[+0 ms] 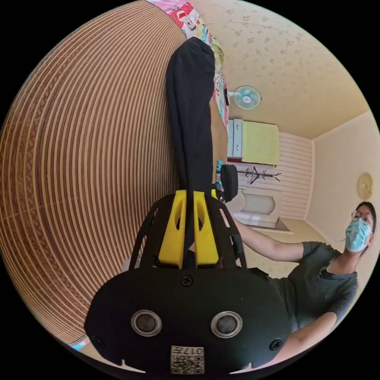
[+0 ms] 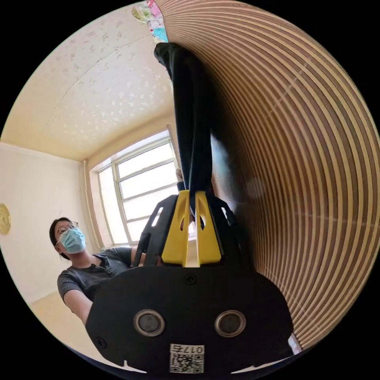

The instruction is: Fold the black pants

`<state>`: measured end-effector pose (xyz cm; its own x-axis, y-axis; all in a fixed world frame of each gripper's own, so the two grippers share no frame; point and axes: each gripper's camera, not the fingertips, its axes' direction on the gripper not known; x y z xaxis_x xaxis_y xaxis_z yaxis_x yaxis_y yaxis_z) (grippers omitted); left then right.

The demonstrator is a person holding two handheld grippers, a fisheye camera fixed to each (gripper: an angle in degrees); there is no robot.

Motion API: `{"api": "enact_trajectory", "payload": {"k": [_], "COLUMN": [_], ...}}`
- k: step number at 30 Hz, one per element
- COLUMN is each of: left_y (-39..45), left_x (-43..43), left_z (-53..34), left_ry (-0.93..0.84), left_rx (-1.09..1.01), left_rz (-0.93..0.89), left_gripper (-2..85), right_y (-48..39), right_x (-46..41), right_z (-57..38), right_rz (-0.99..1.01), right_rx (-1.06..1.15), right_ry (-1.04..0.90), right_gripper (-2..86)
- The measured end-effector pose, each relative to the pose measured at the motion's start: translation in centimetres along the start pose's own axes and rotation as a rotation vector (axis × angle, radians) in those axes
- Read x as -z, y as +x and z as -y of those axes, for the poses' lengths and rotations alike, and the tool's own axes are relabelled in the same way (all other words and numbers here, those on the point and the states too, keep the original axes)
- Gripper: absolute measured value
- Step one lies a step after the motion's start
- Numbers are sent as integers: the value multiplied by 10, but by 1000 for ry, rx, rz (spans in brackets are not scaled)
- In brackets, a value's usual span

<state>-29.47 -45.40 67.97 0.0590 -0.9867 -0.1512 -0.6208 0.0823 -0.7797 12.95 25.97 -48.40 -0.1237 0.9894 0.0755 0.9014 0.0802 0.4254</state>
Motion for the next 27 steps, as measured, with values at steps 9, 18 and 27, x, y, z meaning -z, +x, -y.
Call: {"api": "enact_trajectory", "payload": {"k": [9,18,27], "left_y": [100,263,387], "left_x": [43,90,118], "left_z": [-109,-199,-261], "left_ry": [93,300,350], "left_rx": [-259,-576,-929], "left_rz": [-298,-242,-337], "left_gripper": [34,40,35], "right_y": [-132,-309,-459], "right_x": [21,14,-15], "right_z": [-125,-215,-327], "right_rz": [181,251,31], "right_rx": [419,860,1148], "right_ry": [-58,-256,-278], "right_gripper": [30,70,19]}}
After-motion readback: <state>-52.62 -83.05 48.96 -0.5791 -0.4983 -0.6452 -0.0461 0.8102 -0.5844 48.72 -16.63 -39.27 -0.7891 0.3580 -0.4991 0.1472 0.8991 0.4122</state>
